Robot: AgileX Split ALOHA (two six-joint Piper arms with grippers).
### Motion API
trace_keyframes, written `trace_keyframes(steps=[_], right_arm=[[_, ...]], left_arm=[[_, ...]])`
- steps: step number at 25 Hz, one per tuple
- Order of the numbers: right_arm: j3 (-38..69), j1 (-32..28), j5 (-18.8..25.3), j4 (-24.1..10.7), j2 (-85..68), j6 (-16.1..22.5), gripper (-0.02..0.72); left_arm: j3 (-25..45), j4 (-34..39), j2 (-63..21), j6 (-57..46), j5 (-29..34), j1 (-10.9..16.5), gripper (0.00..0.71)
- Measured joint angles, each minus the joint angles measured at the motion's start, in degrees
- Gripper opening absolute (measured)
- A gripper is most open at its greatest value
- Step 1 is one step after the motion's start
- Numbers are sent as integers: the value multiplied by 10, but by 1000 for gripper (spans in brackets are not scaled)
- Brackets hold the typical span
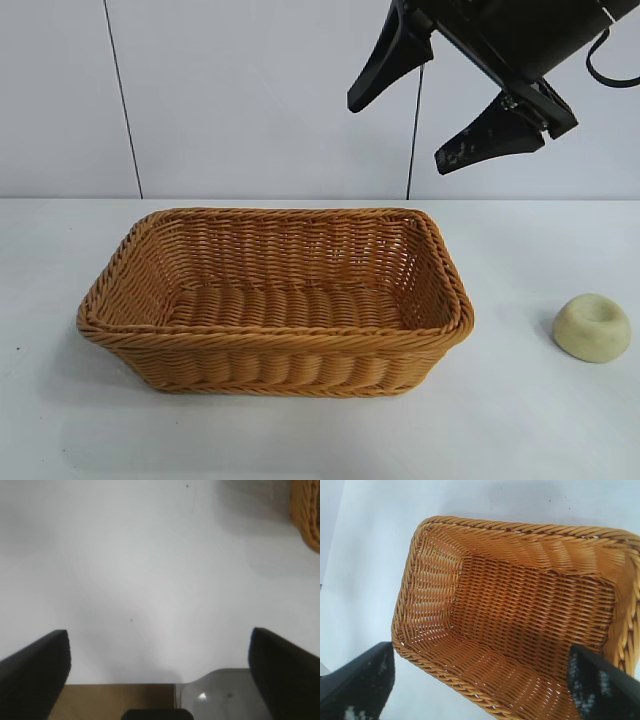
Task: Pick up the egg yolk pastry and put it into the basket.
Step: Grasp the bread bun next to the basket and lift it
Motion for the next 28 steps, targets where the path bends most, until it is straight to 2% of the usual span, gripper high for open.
trace_keyframes(steps=[4,10,15,17,21,26,28], right_arm=[[0,0,0,0,0,0,666],[0,0,0,0,0,0,666],[0,0,0,-2,0,0,666],[-2,0,0,-13,0,0,666],[-27,0,13,-80,0,16,666],[-75,0,31,-195,0,85,666],[-88,0,39,-242,0,114,666]], left_arm=[[105,0,-128,0,-23,0,692],[217,0,-299,0,-75,0,692],[236,0,-402,0,-78,0,692],[236,0,-432,0,-79,0,692],[236,0,-501,0,-79,0,692],[236,1,-607,0,-80,0,692],[236,3,-622,0,-80,0,692]])
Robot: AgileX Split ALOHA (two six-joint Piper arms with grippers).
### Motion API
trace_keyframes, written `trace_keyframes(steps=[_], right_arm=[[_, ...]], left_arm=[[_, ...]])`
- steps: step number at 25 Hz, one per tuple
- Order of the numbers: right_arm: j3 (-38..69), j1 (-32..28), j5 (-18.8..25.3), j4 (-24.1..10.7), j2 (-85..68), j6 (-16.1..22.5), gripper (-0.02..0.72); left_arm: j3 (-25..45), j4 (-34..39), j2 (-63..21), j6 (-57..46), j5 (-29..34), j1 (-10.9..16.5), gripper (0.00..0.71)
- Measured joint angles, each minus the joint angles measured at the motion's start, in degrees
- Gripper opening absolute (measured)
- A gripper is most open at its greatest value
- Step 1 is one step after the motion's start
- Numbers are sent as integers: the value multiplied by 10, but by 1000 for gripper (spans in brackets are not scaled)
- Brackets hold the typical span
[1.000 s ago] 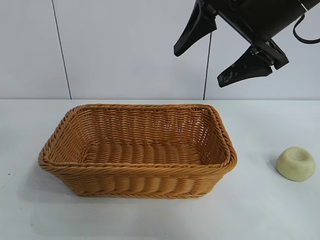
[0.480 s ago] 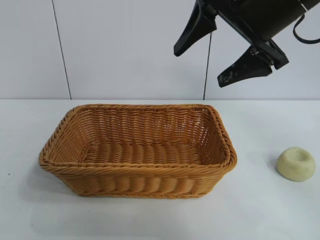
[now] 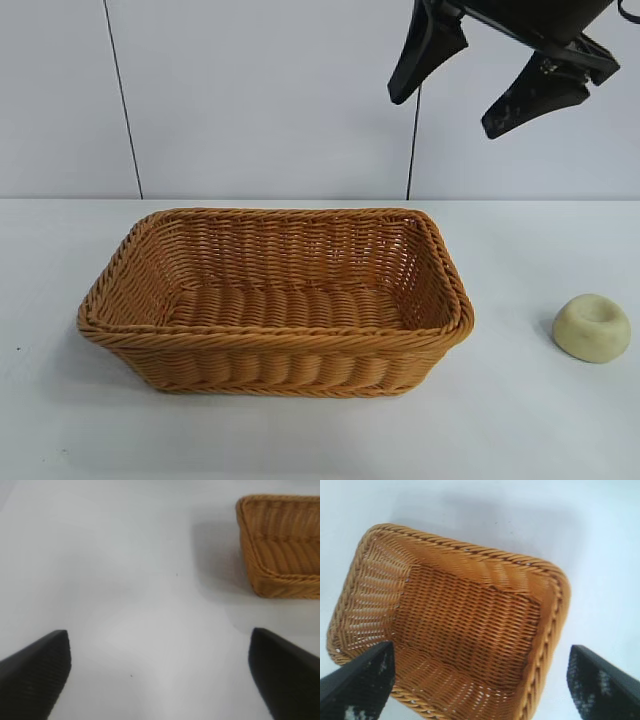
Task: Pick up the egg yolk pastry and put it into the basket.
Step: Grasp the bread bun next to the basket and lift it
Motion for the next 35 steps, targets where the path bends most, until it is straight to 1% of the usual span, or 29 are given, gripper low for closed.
trace_keyframes(steps=[2,3,5,8,10,14,17,19,21,25,29,35], right_arm=[[-3,0,9,-52,0,31,666],[-3,0,15,-75,0,40,666],[-3,0,24,-109,0,60,666],[-3,-2,39,-143,0,73,666],[-3,-19,53,-157,0,78,666],[-3,-86,65,-167,0,78,666],[-4,-130,79,-166,5,63,666],[-4,-144,93,-164,15,52,665],[-4,-145,102,-163,31,49,665],[-4,-145,102,-150,73,46,665],[-4,-145,101,-147,133,45,665],[-4,-145,83,-146,236,45,651]], left_arm=[[1,0,0,0,0,0,692],[1,0,0,0,0,0,692],[1,1,0,0,0,0,692],[1,1,0,0,0,0,692],[1,1,-1,0,0,0,692],[1,2,-1,5,0,0,692],[1,2,-1,5,0,0,692],[1,2,-1,5,0,0,692],[1,2,-1,5,0,0,692],[1,2,-1,5,0,0,692],[1,2,-1,5,0,0,692],[1,3,-1,5,0,0,692]])
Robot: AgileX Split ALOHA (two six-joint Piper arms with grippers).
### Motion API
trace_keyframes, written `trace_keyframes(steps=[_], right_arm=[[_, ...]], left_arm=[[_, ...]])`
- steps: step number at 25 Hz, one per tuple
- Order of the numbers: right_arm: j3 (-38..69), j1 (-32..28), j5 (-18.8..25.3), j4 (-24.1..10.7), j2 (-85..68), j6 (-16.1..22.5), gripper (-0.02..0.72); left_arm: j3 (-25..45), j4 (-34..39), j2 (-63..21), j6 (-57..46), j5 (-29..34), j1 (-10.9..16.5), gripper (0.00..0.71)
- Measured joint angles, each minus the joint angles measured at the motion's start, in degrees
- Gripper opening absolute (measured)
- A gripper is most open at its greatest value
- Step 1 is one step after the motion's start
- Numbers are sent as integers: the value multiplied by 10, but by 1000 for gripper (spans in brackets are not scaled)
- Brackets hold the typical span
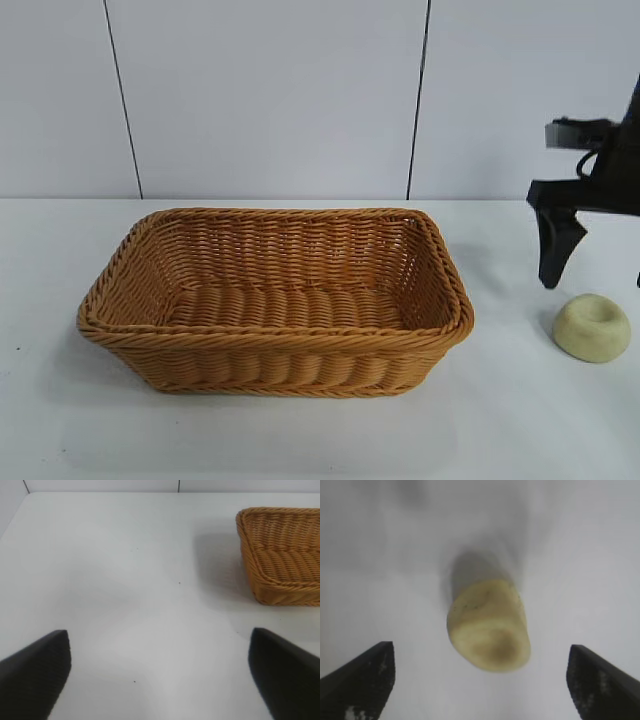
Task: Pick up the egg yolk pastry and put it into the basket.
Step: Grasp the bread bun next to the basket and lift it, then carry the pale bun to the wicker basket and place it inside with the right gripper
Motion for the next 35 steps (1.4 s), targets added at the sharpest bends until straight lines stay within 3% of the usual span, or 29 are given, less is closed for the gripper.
trace_keyframes(steps=[4,6,8,11,14,21,27,35], right_arm=[[0,0,-10,0,50,2,641],[0,0,-11,-1,56,3,595],[0,0,-14,0,56,4,480],[-1,0,-12,0,56,4,241],[-2,0,-5,1,53,4,97],[-14,0,20,2,-3,4,55],[-98,8,98,2,-88,4,52],[-158,92,109,1,-102,10,50]], left_arm=[[0,0,0,0,0,0,692],[0,0,0,0,0,0,692],[0,0,0,0,0,0,692],[0,0,0,0,0,0,692],[0,0,-2,0,0,0,692],[0,0,-2,0,0,0,692],[0,0,-2,0,0,0,692],[0,0,-2,0,0,0,692]])
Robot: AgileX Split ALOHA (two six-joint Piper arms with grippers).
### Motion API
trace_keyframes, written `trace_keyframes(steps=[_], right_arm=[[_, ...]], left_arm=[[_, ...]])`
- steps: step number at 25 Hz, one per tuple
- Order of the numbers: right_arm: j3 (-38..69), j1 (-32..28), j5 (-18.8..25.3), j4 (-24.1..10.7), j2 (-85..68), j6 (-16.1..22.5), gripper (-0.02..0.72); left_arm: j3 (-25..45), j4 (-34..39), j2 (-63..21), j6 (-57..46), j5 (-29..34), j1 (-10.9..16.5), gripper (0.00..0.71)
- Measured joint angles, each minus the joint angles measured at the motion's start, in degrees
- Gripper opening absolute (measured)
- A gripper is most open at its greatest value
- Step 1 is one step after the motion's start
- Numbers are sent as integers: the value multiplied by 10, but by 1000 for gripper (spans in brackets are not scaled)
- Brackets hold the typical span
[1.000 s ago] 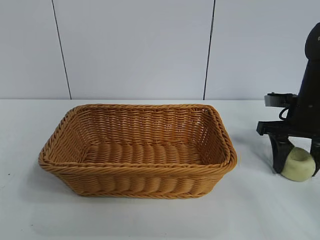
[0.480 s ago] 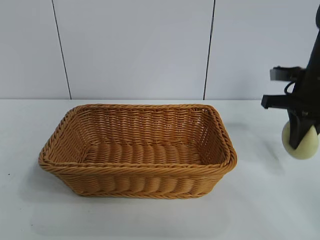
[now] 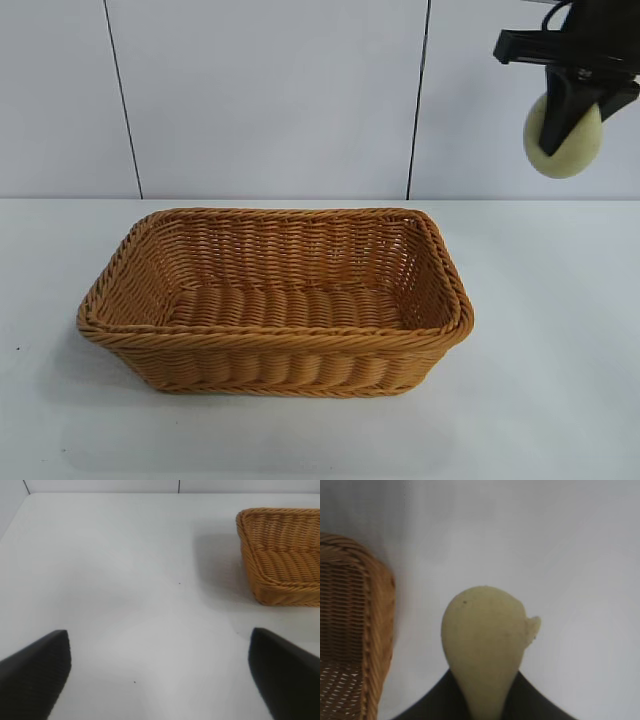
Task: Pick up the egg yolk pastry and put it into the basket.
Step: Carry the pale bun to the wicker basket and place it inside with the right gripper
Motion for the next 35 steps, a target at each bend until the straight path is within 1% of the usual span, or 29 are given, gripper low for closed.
trace_keyframes(steps=[2,3,7,8,14,16,20,23,25,27,28,30,32,33,35], right_arm=[[0,32,0,0,0,5,50],[0,32,0,0,0,5,50],[0,93,-7,1,0,26,48],[0,128,-19,1,0,37,46],[0,216,-81,1,5,69,46],[0,235,-103,1,18,76,46],[0,264,-135,0,66,80,46],[0,272,-172,0,113,83,46],[0,273,-197,0,144,92,46],[0,273,-212,0,170,100,55],[0,273,-213,0,178,101,75],[0,273,-210,4,187,103,159],[-1,273,-206,6,188,100,331],[-4,273,-202,6,188,95,438],[-15,273,-186,7,186,80,591]], left_arm=[[0,0,0,0,0,0,692],[0,0,0,0,0,0,692],[0,0,0,0,0,0,692],[0,0,0,0,0,0,692],[0,0,0,0,0,0,692],[0,0,0,0,0,0,692],[0,0,0,0,0,0,692],[0,0,0,0,0,0,692],[0,0,0,0,0,0,692],[0,0,0,0,0,0,692],[0,0,0,0,0,0,692],[0,0,0,0,0,0,692],[0,0,0,0,0,0,692],[0,0,0,0,0,0,692],[0,0,0,0,0,0,692]])
